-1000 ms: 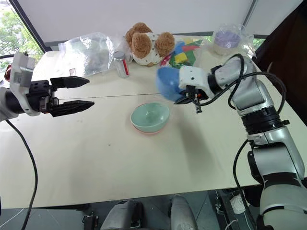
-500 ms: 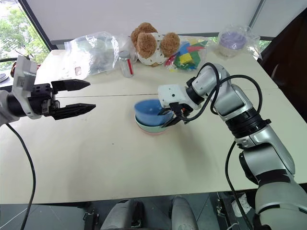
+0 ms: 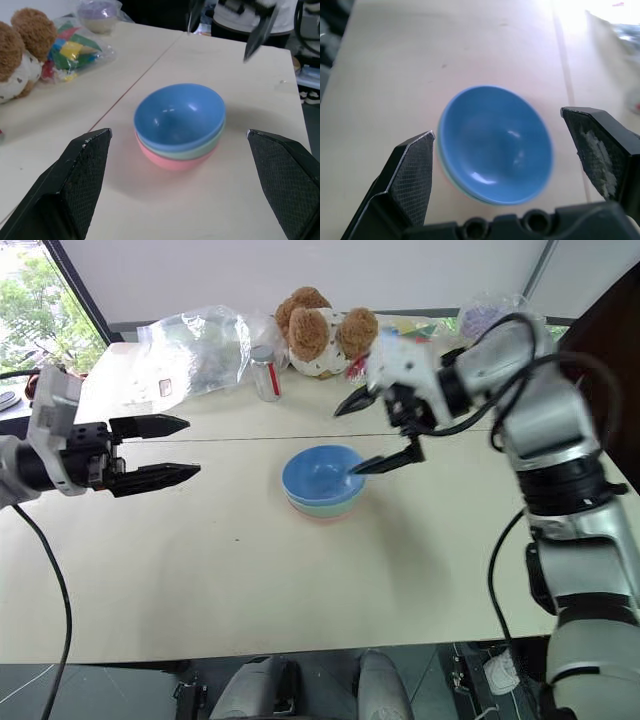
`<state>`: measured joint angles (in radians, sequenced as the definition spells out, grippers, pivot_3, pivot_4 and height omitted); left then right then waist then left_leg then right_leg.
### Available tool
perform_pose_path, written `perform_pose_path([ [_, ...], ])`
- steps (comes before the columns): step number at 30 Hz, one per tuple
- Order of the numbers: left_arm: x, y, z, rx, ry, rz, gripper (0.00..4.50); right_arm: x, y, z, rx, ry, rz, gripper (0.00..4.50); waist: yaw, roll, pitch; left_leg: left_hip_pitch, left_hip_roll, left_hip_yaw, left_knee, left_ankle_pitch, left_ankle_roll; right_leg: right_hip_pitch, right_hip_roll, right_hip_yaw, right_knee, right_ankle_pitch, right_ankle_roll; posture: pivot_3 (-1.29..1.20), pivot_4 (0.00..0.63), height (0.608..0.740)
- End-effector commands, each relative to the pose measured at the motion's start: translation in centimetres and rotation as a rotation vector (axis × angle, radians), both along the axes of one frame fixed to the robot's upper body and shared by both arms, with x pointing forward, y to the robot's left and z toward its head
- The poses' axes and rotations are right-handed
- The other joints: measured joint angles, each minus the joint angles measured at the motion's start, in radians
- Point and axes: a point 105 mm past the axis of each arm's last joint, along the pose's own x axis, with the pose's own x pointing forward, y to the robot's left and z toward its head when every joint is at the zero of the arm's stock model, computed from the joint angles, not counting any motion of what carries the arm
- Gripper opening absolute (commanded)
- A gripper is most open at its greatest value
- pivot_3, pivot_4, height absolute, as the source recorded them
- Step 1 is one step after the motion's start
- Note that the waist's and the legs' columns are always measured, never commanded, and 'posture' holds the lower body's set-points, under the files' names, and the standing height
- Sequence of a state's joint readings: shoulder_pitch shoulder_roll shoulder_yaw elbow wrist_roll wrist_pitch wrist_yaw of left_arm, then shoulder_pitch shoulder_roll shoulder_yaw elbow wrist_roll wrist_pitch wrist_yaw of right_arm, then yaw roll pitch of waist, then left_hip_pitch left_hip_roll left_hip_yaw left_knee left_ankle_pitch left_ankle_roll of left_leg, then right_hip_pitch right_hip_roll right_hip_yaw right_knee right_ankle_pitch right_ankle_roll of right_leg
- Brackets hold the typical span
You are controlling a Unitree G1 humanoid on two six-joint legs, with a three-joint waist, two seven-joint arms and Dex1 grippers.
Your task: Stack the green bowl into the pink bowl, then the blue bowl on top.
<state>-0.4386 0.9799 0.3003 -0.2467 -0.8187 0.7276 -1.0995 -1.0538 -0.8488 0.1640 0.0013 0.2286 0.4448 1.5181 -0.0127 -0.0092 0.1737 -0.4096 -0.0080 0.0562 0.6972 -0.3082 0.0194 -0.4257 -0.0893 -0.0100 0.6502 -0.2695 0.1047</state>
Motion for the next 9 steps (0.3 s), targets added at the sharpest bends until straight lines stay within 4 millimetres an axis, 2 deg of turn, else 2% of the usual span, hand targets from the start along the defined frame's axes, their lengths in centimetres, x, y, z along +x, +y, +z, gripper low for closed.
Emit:
perform_pose_path([
  [1,-0.8,0.0,0.4,0.037,-0.026,-0.006,4.5,-1.8,-2.2,0.8,0.133,0.048,-0.103,4.43,0.001,0.0,0.0,0.0,0.0,0.0,0.0,0.0,0.0,0.0,0.0,0.0,0.0,0.0,0.0,0.0,0.15,0.74],
  [3,-1.0,0.1,0.0,0.039,-0.006,-0.004,4.5,-2.7,-3.2,0.2,0.172,0.091,-0.169,4.43,0.0,0.0,0.0,0.0,0.0,0.0,-0.001,0.0,0.0,0.0,-0.001,0.0,-0.001,0.0,0.0,0.0,0.15,0.74],
  [9,-1.5,0.4,-0.5,0.052,0.011,0.0,4.5,-4.2,-4.3,-1.2,0.225,0.155,-0.281,4.43,-0.007,0.001,0.0,0.001,0.0,0.0,-0.001,0.0,0.001,0.0,-0.001,0.0,0.0,0.0,0.0,0.0,0.15,0.74],
])
